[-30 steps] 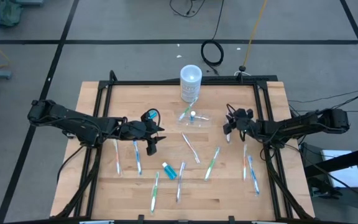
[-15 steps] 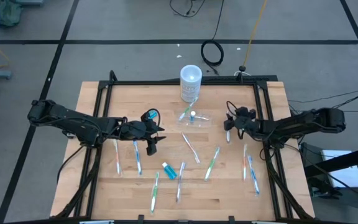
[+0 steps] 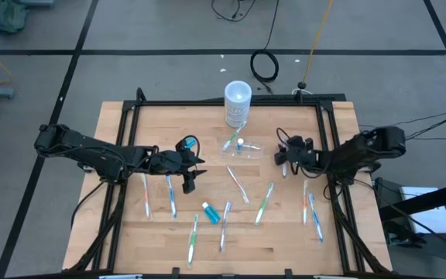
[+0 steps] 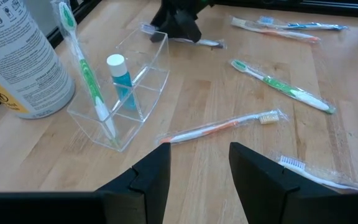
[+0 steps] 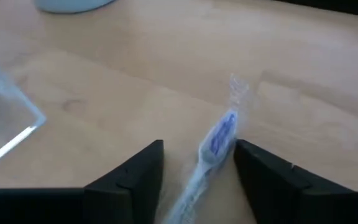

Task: Pick & Place toothbrushing station
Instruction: Put the top purple toothbrush into the transparent organizer

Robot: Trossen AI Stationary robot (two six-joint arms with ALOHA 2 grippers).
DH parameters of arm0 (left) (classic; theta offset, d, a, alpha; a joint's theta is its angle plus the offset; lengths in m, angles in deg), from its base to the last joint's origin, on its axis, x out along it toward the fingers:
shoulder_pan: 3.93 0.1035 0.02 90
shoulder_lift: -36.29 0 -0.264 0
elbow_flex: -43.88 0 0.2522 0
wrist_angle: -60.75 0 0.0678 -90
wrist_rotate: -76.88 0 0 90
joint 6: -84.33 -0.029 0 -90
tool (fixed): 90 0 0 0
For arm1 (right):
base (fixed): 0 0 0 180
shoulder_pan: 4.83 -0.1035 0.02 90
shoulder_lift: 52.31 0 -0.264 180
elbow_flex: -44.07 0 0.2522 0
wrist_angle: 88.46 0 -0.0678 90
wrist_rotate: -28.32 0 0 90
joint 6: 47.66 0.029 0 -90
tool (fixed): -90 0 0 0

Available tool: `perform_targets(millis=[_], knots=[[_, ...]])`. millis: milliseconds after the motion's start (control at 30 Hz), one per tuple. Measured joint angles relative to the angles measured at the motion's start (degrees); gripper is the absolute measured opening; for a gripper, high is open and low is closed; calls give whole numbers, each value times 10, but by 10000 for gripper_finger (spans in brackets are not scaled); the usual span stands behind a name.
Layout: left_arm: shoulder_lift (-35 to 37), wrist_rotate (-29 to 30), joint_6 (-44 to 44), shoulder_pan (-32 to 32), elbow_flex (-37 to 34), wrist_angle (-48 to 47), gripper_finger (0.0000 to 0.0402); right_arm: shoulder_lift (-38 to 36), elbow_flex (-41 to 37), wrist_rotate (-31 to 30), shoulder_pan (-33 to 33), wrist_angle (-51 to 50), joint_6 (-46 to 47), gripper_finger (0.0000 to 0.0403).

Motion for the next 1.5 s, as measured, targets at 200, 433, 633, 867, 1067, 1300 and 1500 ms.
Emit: perform_targets(millis=[200, 433, 633, 867, 1067, 1300, 1500], knots=[[0, 0, 0, 0, 0, 0, 170, 27, 0, -15, -2, 4, 28, 95], [0, 1, 0, 0, 0, 9, 170, 7, -2, 19, -24, 43, 0, 10], [0, 1, 0, 0, 0, 49, 170, -78, -2, 16, -55, 148, -91, 9], [0, 1, -2, 8, 0, 122, 170, -153, 5, 46, -78, 462, -262, 9], [0, 2, -35, 26, 0, 192, 170, -125, 83, 177, -111, 516, -385, 10], [0, 2, -81, 43, 0, 198, 170, -29, 197, 185, -99, 424, -488, 13], [0, 2, -92, 48, 0, 190, 170, 46, 224, 142, -50, 452, -475, 15]])
